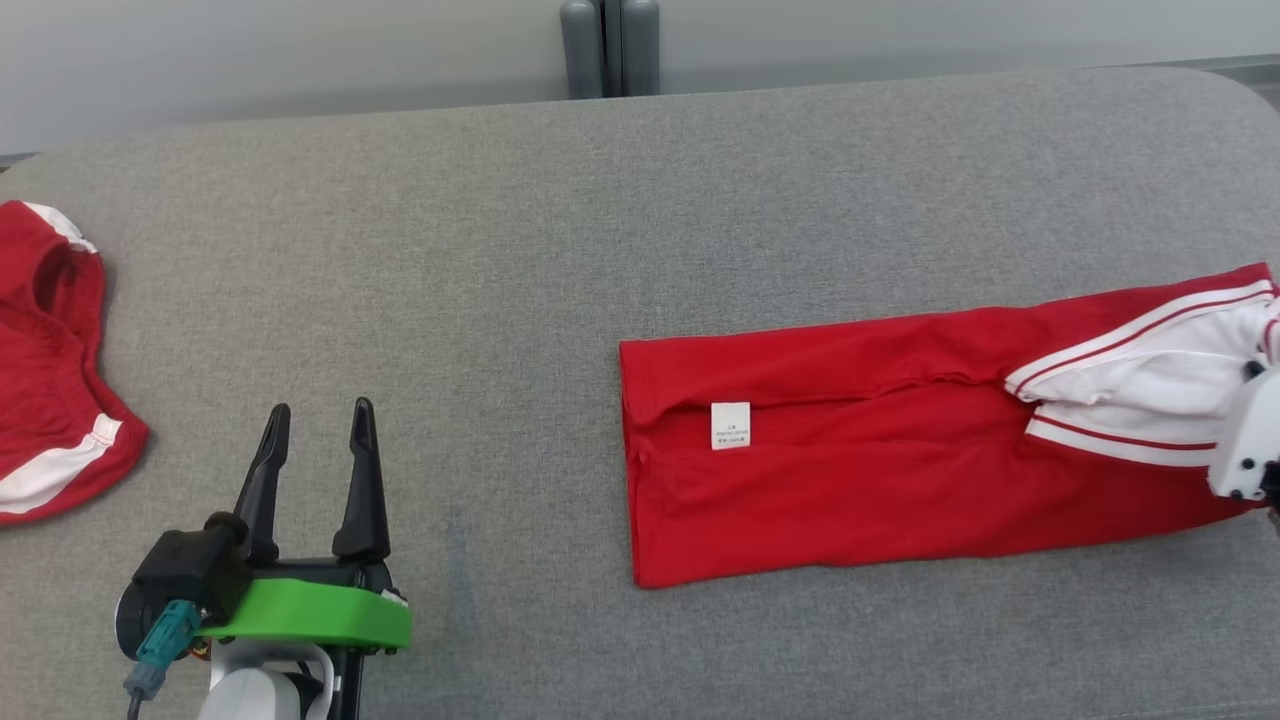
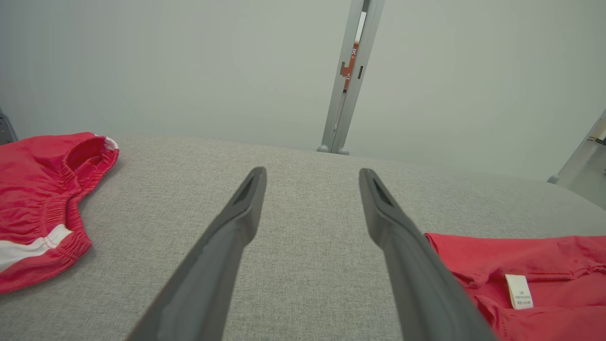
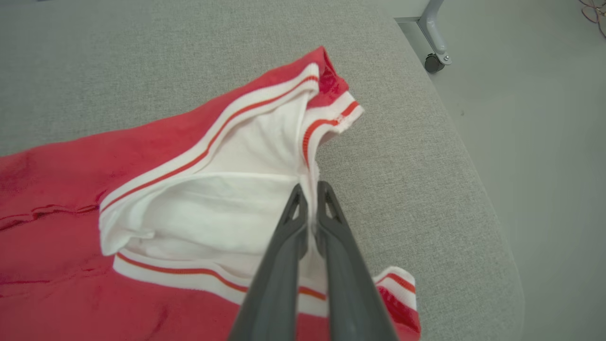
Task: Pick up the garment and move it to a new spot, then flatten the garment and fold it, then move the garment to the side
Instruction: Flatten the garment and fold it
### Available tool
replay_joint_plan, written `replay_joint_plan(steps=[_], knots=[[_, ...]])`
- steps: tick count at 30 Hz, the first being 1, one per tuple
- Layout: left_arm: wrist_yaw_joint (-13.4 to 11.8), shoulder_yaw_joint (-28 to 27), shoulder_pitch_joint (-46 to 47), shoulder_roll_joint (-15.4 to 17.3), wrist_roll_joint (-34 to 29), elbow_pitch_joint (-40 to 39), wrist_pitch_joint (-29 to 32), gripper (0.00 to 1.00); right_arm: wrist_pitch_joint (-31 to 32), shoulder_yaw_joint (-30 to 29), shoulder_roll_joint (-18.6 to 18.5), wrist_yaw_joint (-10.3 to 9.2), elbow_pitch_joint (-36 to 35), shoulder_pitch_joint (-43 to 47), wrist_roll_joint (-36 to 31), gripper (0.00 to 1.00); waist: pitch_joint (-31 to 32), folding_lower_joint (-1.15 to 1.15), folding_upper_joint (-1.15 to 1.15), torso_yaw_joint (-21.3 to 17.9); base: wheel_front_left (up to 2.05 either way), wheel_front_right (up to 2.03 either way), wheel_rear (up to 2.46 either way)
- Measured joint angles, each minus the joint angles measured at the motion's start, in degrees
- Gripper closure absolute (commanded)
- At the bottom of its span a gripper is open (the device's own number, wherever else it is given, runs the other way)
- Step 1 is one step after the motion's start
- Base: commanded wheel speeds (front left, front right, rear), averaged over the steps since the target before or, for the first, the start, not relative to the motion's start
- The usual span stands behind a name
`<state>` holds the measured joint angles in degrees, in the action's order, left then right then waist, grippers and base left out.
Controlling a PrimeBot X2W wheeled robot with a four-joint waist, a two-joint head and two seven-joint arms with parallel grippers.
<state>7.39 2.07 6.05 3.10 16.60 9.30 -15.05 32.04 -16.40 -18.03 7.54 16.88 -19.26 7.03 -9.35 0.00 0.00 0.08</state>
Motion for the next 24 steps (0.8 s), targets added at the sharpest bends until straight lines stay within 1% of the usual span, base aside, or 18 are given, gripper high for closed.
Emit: replay_joint_plan(steps=[4,7,11,16,24], knots=[[0.0,-0.14,-0.79,-0.01,0.0,-0.01,0.0,0.0,0.75,5.44,1.87,-0.01,-4.01,0.53,1.52,1.0,0.88,0.0,0.0,-0.51,0.0,0.0,0.0],[0.0,-0.19,-1.22,-0.03,0.0,0.13,0.01,0.0,1.74,11.37,2.63,-0.01,-6.23,0.81,3.04,1.0,1.47,0.0,0.0,-0.77,0.0,0.0,0.0],[0.0,-0.22,-1.52,-0.04,0.0,0.21,0.0,0.0,2.77,19.08,3.47,-0.01,-7.4,0.6,4.36,1.0,1.94,0.0,0.0,-0.61,0.0,0.0,0.0],[0.0,-0.01,-1.61,-0.07,0.1,0.24,0.0,0.0,3.67,27.47,5.83,-0.01,-6.49,-1.95,7.38,1.0,2.01,0.0,0.0,0.39,0.0,0.0,0.0],[0.0,1.46,-1.31,-0.14,0.53,0.46,0.0,0.0,3.13,37.37,9.79,-0.02,0.03,-6.26,10.27,1.0,1.29,0.0,0.0,2.85,0.0,0.0,0.0]])
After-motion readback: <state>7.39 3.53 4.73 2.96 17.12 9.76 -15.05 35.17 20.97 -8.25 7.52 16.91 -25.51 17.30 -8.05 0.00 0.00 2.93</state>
